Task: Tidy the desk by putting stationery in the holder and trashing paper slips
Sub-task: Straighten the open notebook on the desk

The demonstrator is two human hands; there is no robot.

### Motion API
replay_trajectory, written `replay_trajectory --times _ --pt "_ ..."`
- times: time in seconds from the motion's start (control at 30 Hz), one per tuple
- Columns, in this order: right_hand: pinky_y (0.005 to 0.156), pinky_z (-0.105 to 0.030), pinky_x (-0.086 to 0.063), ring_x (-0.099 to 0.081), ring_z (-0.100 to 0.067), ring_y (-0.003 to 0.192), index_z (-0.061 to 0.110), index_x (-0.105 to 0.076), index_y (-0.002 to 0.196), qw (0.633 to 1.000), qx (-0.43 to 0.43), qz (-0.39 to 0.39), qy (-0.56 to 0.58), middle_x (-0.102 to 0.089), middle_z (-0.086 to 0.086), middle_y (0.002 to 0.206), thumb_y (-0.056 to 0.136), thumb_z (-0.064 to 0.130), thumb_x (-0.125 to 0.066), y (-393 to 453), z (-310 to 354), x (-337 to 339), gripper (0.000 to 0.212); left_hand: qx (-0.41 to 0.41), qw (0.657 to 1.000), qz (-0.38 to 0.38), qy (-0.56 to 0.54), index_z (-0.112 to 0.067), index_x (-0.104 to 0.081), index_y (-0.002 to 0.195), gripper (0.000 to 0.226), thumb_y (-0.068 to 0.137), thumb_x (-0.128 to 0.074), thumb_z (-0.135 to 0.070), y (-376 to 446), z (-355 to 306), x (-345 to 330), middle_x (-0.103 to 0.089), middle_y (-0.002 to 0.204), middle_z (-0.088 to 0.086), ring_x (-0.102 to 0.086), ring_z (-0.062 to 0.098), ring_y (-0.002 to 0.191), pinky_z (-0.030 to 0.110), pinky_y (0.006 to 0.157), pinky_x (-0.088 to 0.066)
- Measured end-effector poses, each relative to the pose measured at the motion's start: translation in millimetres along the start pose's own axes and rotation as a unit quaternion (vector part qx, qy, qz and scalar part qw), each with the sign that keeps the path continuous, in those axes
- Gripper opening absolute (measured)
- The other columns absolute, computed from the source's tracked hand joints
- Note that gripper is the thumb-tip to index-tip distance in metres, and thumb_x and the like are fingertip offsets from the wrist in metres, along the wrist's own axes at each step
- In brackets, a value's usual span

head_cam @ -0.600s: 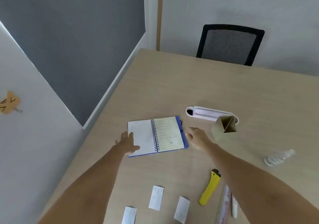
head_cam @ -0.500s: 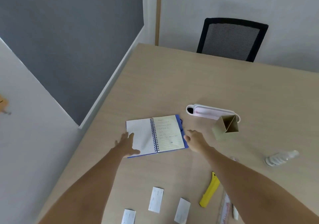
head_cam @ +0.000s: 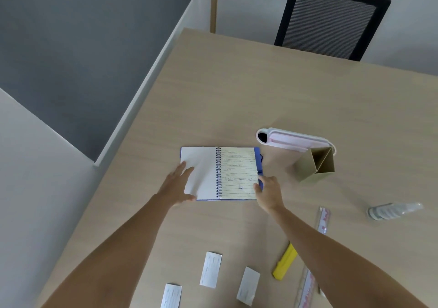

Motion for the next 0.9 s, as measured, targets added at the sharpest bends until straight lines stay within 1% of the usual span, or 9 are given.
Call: replay_trajectory --times 0.17,0.27,0.33,0.43,0.5,0.57,0.63,0.77,0.9 --pt "0.075 -0.024 -0.036 -0.055 -0.018 0.085 0.011 -0.063 0.09 0.988 0.018 -0.062 0.139 -0.065 -0.007 0.09 0.088 0.02 -0.055 -17.6 18.0 6.5 0.012 0.014 0.998 0.015 -0.056 -0.017 -0.025 0.149 0.096 0.071 -0.08 -0.032 3.1 -1.7 0.8 -0.004 0.162 0.007 -0.01 0.025 0.15 0.037 0.121 -0.017" --pt "0.09 -0.026 -0.04 -0.058 -0.012 0.105 0.025 -0.067 0.102 0.948 -0.015 0.049 0.315 -0.067 0.004 0.108 0.093 0.046 -0.039 -28.5 53.5 5.1 0.036 0.052 0.982 -0.044 -0.177 -0.014 -0.041 0.141 0.062 0.087 -0.064 -0.033 1.2 -1.7 5.2 -0.031 0.156 0.005 -0.03 0.021 0.143 0.032 0.117 -0.024" --pt "0.103 -0.026 -0.028 -0.047 -0.007 0.123 0.032 -0.06 0.12 0.932 -0.004 0.132 0.338 -0.059 0.006 0.129 0.095 0.052 -0.028 -32.2 75.0 -1.4 0.045 0.11 0.94 -0.106 -0.306 -0.02 -0.058 0.124 0.037 0.095 -0.048 -0.041 -3.9 -1.3 10.4 -0.057 0.131 0.004 -0.05 0.024 0.126 0.034 0.103 -0.037" --pt "0.105 -0.02 -0.022 -0.038 -0.003 0.129 0.033 -0.051 0.13 0.945 0.045 0.223 0.236 -0.048 0.011 0.142 0.097 0.05 -0.024 -39.9 93.9 -13.1 0.045 0.143 0.827 -0.186 -0.51 -0.031 -0.06 0.079 0.037 0.093 -0.035 -0.053 -9.0 -3.4 16.3 -0.064 0.089 0.0 -0.062 0.02 0.088 0.035 0.084 -0.046" --pt "0.106 -0.019 -0.024 -0.038 -0.007 0.132 0.03 -0.048 0.132 0.947 0.084 0.265 0.158 -0.047 0.009 0.144 0.098 0.044 -0.027 -43.6 96.5 -21.9 0.043 0.144 0.786 -0.214 -0.563 -0.033 -0.054 0.083 0.035 0.099 -0.028 -0.048 -10.1 -7.2 18.1 -0.061 0.087 -0.003 -0.061 0.012 0.085 0.033 0.085 -0.045" --pt "0.108 -0.024 -0.032 -0.046 -0.017 0.13 0.023 -0.049 0.132 0.955 0.12 0.251 0.103 -0.053 -0.001 0.139 0.1 0.033 -0.032 -44.9 91.7 -26.7 0.038 0.141 0.834 -0.228 -0.482 -0.032 -0.051 0.124 0.041 0.098 -0.027 -0.051 -8.5 -6.1 15.3 -0.06 0.123 0.004 -0.056 0.021 0.118 0.038 0.106 -0.038" --pt "0.108 -0.037 -0.04 -0.052 -0.028 0.124 0.015 -0.051 0.13 0.971 0.151 0.173 0.071 -0.059 -0.013 0.13 0.098 0.019 -0.038 -40.5 79.3 -25.4 0.035 0.117 0.908 -0.208 -0.344 -0.028 -0.025 0.148 0.056 0.097 -0.033 -0.05 -7.7 -3.4 12.3 -0.037 0.151 0.006 -0.031 0.022 0.141 0.038 0.117 -0.025" --pt "0.114 -0.044 -0.03 -0.027 -0.033 0.141 0.012 -0.042 0.135 0.984 0.134 0.057 -0.108 -0.036 -0.012 0.149 0.092 0.013 -0.043 -25.8 29.1 -11.8 0.043 0.049 0.987 -0.079 -0.134 -0.029 -0.017 0.15 0.103 0.067 -0.06 -0.071 -1.9 -0.4 -9.2 -0.016 0.158 0.01 -0.014 0.023 0.148 0.044 0.12 -0.02" --pt "0.102 -0.045 -0.043 -0.037 -0.033 0.129 0.011 -0.037 0.136 0.972 0.144 0.047 -0.179 -0.035 -0.01 0.147 0.087 0.022 -0.053 -30.4 -5.2 -3.2 0.052 0.01 0.998 -0.048 -0.031 -0.029 -0.025 0.148 0.113 0.054 -0.078 -0.062 5.0 1.3 -20.4 -0.008 0.16 0.012 -0.008 0.03 0.148 0.044 0.122 -0.011"
Point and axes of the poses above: each hand's wrist, its own y-axis towards the middle knuckle, its own x-axis out of the back of the hand, z = x × y, the point moved 3 cm from there along y, towards the middle knuckle
